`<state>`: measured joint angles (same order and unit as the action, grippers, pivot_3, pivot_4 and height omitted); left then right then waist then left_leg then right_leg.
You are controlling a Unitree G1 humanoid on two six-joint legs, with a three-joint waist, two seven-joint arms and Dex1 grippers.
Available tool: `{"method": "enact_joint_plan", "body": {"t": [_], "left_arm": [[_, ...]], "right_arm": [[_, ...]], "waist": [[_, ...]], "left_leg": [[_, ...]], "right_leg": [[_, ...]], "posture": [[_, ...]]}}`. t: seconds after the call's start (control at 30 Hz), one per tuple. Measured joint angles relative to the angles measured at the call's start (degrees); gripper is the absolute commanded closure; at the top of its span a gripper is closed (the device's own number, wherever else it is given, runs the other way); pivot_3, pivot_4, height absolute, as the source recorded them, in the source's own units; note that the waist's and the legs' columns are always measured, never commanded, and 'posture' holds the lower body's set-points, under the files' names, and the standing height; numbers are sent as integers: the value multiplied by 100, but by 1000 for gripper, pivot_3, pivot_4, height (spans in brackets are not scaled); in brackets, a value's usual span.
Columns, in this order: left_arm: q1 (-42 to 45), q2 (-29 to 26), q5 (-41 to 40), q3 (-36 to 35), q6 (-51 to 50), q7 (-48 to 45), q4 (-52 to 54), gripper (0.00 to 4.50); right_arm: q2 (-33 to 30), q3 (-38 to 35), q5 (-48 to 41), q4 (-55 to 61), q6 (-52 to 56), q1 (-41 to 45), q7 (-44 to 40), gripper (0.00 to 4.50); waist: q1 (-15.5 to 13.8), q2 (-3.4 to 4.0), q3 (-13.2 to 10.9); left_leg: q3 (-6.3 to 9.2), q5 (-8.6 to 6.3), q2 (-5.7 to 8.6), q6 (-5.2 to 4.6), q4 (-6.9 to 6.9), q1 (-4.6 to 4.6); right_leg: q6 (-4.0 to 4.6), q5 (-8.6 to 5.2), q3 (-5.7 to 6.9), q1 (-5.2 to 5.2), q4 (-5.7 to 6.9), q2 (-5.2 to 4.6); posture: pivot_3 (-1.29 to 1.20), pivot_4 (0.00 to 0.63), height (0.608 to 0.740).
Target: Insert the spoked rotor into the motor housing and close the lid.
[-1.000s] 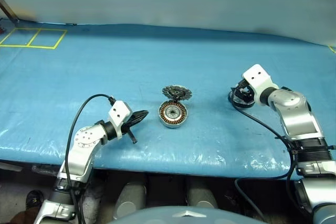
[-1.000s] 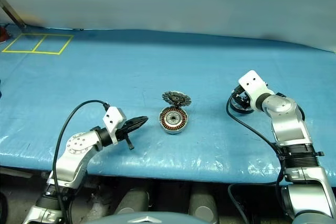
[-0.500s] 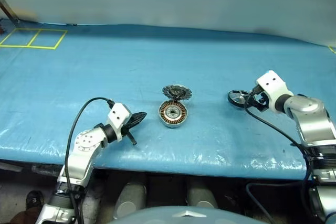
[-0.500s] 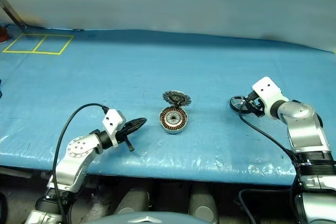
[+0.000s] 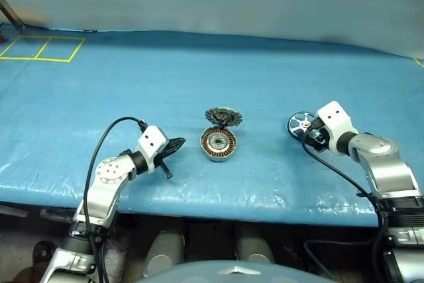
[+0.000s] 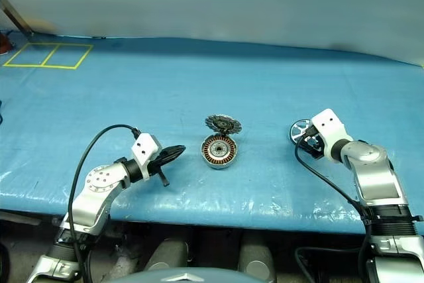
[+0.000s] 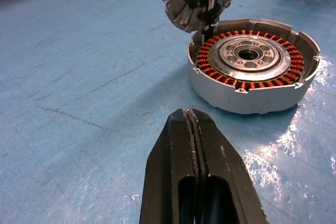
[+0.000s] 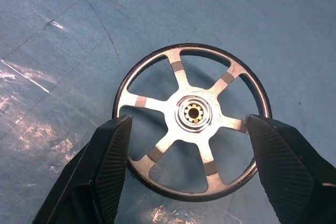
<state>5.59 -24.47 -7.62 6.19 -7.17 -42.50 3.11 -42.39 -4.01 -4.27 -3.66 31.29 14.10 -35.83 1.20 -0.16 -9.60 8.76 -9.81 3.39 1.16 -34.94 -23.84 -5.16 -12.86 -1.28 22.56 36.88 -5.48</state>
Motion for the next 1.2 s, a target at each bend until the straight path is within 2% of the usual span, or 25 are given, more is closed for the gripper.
{"method": "enact_joint_plan", "body": {"t": [0.53,0.77,0.83,0.93,1.2], "left_arm": [[0,-9,25,0,29,21,-9,4500],[19,-27,23,0,30,-13,-10,4500],[83,-28,23,4,30,-31,-44,4500],[156,-31,24,7,30,-62,-60,4500],[195,-37,24,16,30,-119,-62,4500]], "right_arm": [[72,103,69,-33,42,45,162,878],[187,72,0,324,118,-166,276,878],[187,74,-3,295,120,-162,271,1246],[185,78,6,204,106,-140,250,2086],[131,199,166,197,32,-121,90,2086]], "waist": [[-5,0,0],[-1,0,0],[-7,0,0],[-4,0,0],[-1,-1,0]], "left_leg": [[0,0,0,0,-1,0],[0,0,0,0,-1,0],[1,0,0,0,-3,1],[0,0,0,0,-4,1],[1,-1,-1,0,-3,2]], "right_leg": [[0,0,0,0,0,0],[0,0,0,0,0,0],[0,0,0,-2,0,0],[0,0,0,-3,0,0],[0,0,1,-4,0,1]], "posture": [[0,150,740],[0,150,740],[0,150,740],[0,150,740],[0,150,740]]}}
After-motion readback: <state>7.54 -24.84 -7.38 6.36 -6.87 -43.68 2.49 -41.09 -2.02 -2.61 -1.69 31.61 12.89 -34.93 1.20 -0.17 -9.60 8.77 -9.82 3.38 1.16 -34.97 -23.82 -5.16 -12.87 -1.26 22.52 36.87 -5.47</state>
